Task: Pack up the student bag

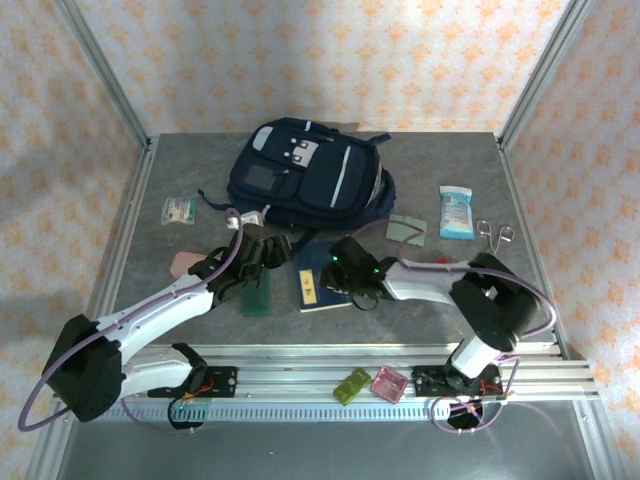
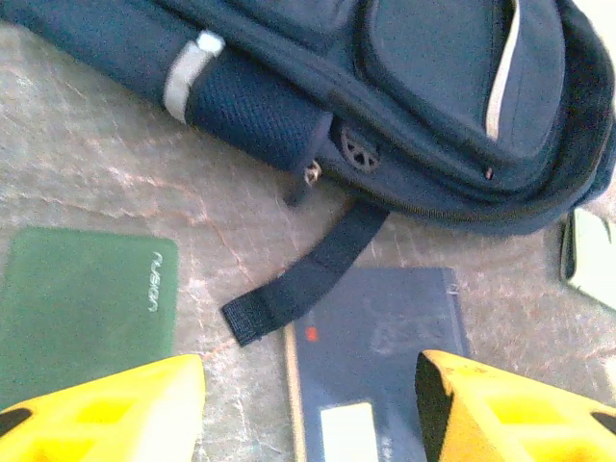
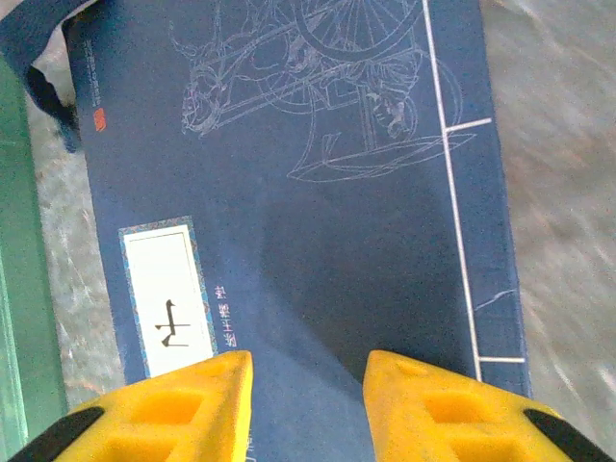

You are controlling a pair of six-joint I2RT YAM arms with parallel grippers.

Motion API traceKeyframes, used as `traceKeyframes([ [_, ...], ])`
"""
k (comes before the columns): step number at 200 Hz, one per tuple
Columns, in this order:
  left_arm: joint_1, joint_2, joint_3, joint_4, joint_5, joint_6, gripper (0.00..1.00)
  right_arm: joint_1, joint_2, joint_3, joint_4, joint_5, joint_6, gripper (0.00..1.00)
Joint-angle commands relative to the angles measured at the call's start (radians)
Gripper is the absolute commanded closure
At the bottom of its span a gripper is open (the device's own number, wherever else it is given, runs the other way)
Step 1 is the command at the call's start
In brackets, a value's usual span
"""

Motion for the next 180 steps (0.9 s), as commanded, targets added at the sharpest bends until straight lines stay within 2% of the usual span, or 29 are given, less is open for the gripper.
traceKeyframes([
  [1, -0.052, 0.068, -0.007, 0.073, 0.071, -0.066, 0.40, 0.008, -0.067, -0.074, -0.069, 0.037, 0.068, 0.63],
  [26, -0.124, 0.174, 0.013, 0.106, 0.101, -0.111, 0.40, 0.007, -0.154, -0.047, -0.095, 0.057, 0.038, 0.56],
  [51, -0.160, 0.253, 0.027, 0.100, 0.093, -0.145, 0.39, -0.014, -0.245, -0.026, -0.139, 0.102, 0.017, 0.42],
  [93, -0.173, 0.328, 0.033, 0.124, 0.101, -0.151, 0.43, -0.147, -0.312, -0.091, -0.125, 0.057, -0.033, 0.42],
  [120, -0.175, 0.382, 0.054, 0.126, 0.123, -0.144, 0.52, -0.184, -0.295, -0.112, -0.076, 0.034, -0.046, 0.43],
  [165, -0.176, 0.429, 0.064, 0.115, 0.133, -0.130, 0.77, -0.224, -0.207, -0.136, 0.016, -0.046, -0.057, 0.44],
  [180, -0.176, 0.439, 0.058, 0.119, 0.142, -0.131, 0.81, -0.225, -0.170, -0.135, 0.037, -0.066, -0.060, 0.44],
])
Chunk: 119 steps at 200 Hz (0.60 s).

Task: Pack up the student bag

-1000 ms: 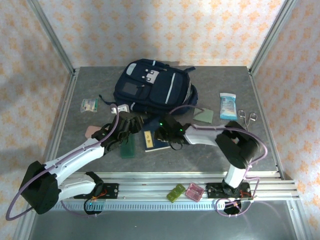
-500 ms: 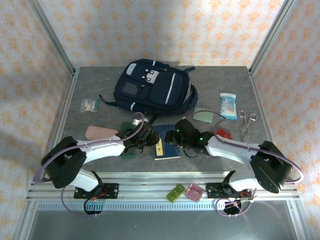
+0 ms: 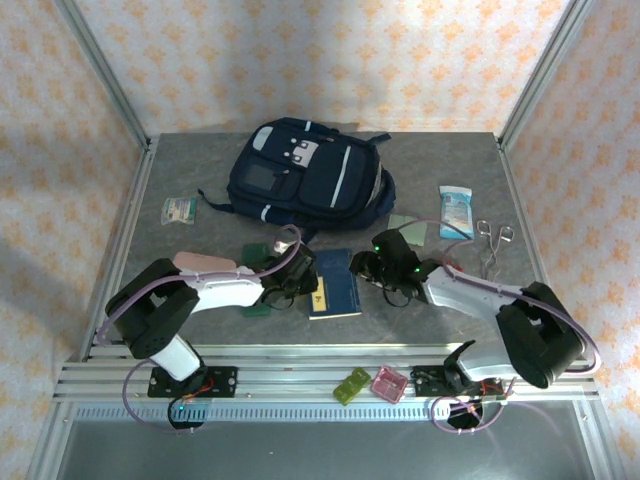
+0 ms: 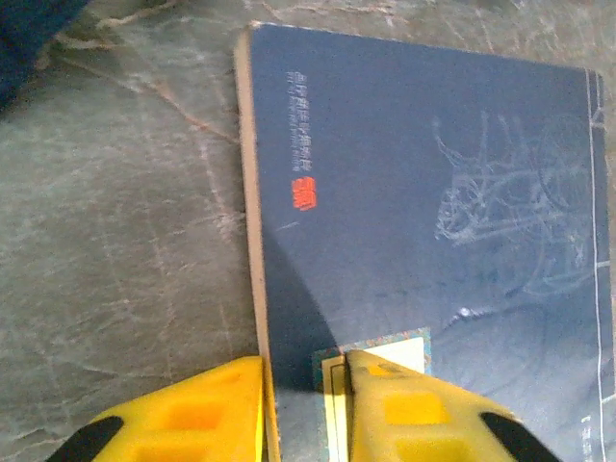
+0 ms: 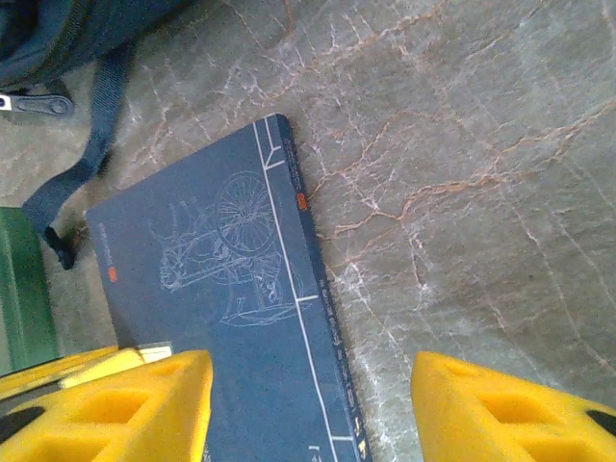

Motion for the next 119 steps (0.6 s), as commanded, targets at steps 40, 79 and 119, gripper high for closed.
traceKeyframes([
  [40, -0.013, 0.049, -0.006, 0.035, 0.035, -0.005, 0.92, -0.005, 0.120, -0.015, 0.138, -0.100, -0.039, 0.47],
  [79, -0.020, 0.067, -0.011, 0.056, 0.050, -0.004, 1.00, -0.005, 0.136, -0.036, 0.220, -0.194, -0.040, 0.51],
  [119, -0.022, 0.074, -0.022, 0.073, 0.059, 0.001, 1.00, -0.006, -0.049, -0.114, 0.378, -0.311, -0.019, 0.52],
])
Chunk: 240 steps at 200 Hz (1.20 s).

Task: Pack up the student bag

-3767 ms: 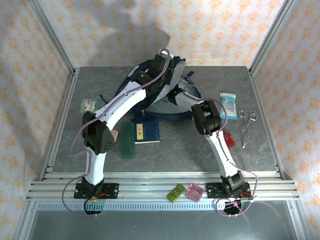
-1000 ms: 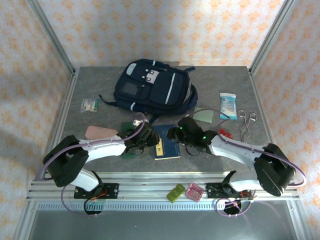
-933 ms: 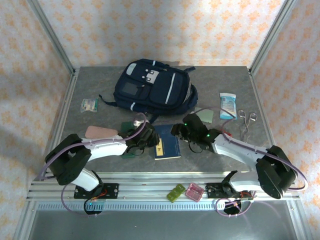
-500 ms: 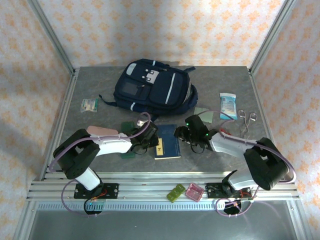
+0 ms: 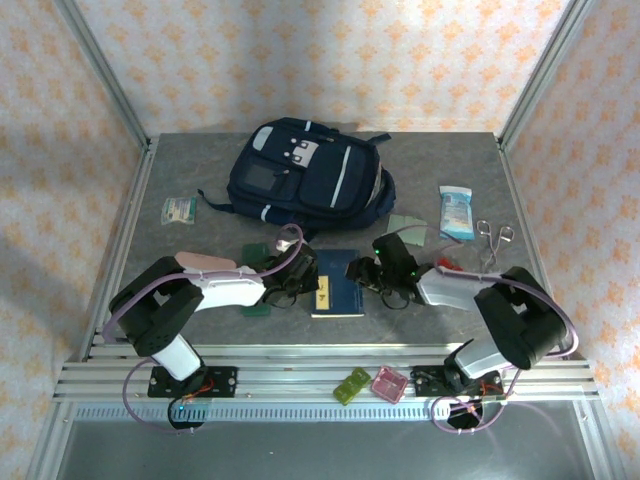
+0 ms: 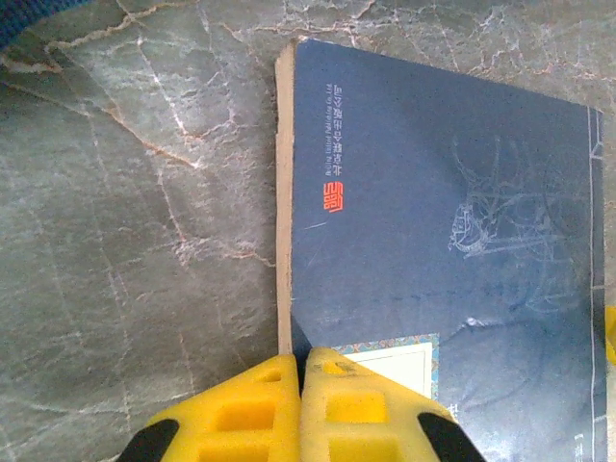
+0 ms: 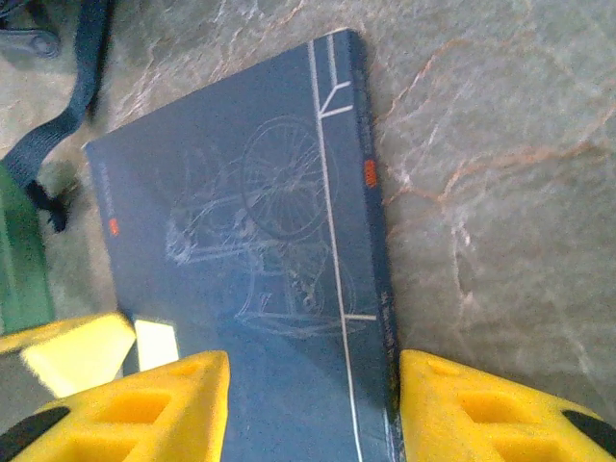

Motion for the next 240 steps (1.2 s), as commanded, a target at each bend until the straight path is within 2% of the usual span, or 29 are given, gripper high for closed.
traceKeyframes([
  [1, -0.017, 0.047, -0.022, 0.010, 0.042, 0.004, 1.00, 0.017, -0.128, -0.030, 0.175, -0.153, 0.009, 0.52],
  [32, -0.018, 0.055, -0.027, 0.027, 0.055, 0.005, 1.00, 0.017, -0.233, -0.083, 0.253, -0.188, 0.034, 0.50],
  [80, -0.018, 0.040, -0.031, 0.040, 0.051, 0.006, 1.00, 0.017, -0.074, -0.112, 0.320, -0.195, 0.058, 0.51],
  [88, -0.018, 0.034, -0.032, 0.042, 0.050, 0.007, 1.00, 0.017, -0.056, -0.109, 0.320, -0.193, 0.057, 0.54],
  [120, -0.016, -0.006, -0.047, 0.043, 0.032, -0.001, 1.00, 0.017, -0.086, -0.070, 0.230, -0.154, 0.020, 0.83],
  [148, -0.002, -0.097, -0.045, 0.026, -0.010, 0.014, 0.57, -0.006, -0.177, -0.027, 0.107, -0.133, -0.049, 0.99],
  [169, 0.053, -0.205, -0.032, 0.025, 0.019, 0.070, 0.45, -0.040, -0.241, 0.010, 0.017, -0.168, -0.125, 1.00],
  [190, 0.163, -0.316, -0.006, 0.026, 0.126, 0.169, 0.34, -0.061, -0.251, 0.072, -0.100, -0.244, -0.225, 1.00],
  [197, 0.202, -0.349, 0.010, 0.025, 0.176, 0.216, 0.20, -0.060, -0.251, 0.095, -0.138, -0.270, -0.260, 1.00],
  [202, 0.231, -0.369, 0.025, 0.019, 0.214, 0.247, 0.14, -0.061, -0.251, 0.109, -0.159, -0.293, -0.287, 1.00],
  [212, 0.285, -0.391, 0.068, -0.002, 0.315, 0.327, 0.10, -0.061, -0.277, 0.133, -0.202, -0.324, -0.331, 1.00],
  [227, 0.363, -0.387, 0.150, -0.050, 0.462, 0.436, 0.10, -0.061, -0.291, 0.156, -0.232, -0.383, -0.382, 1.00],
  [240, 0.424, -0.353, 0.212, -0.076, 0.632, 0.501, 0.11, -0.062, -0.297, 0.171, -0.235, -0.466, -0.424, 1.00],
])
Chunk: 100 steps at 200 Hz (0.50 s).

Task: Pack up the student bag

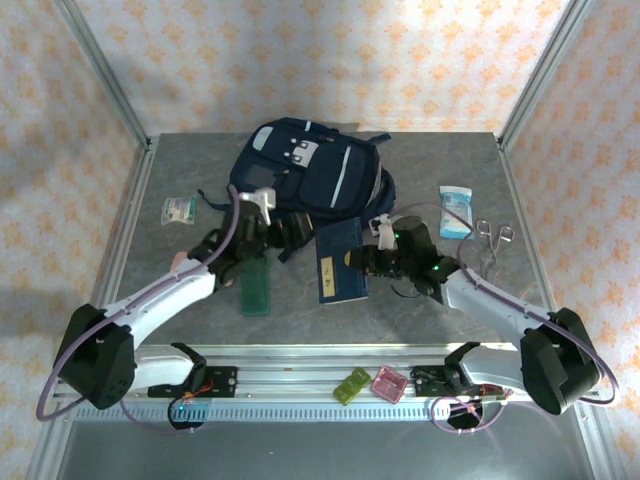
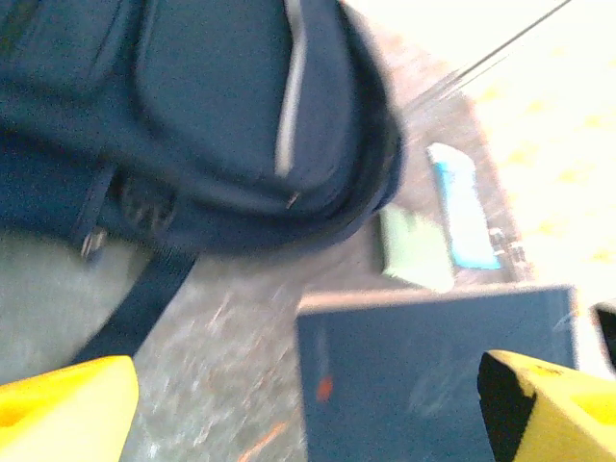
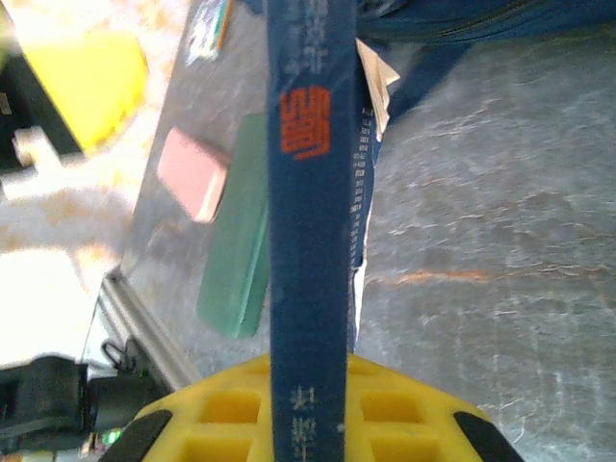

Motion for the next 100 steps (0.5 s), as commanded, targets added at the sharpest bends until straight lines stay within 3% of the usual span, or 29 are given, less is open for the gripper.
traceKeyframes([
  [1, 0.086, 0.028, 0.108, -0.073, 0.344, 0.212, 0.12, -0.002, -0.040, 0.053, -0.072, -0.171, -0.142, 1.00],
  [22, 0.138, 0.111, 0.215, -0.164, 0.540, 0.338, 0.15, -0.002, -0.024, 0.108, -0.099, -0.271, -0.206, 1.00],
  [75, 0.145, 0.338, 0.498, -0.560, 0.754, 0.673, 0.24, -0.008, 0.081, 0.255, -0.163, -0.447, -0.310, 1.00],
  [100, 0.145, 0.335, 0.489, -0.571, 0.836, 0.713, 0.26, -0.021, 0.105, 0.273, -0.151, -0.486, -0.312, 1.00],
])
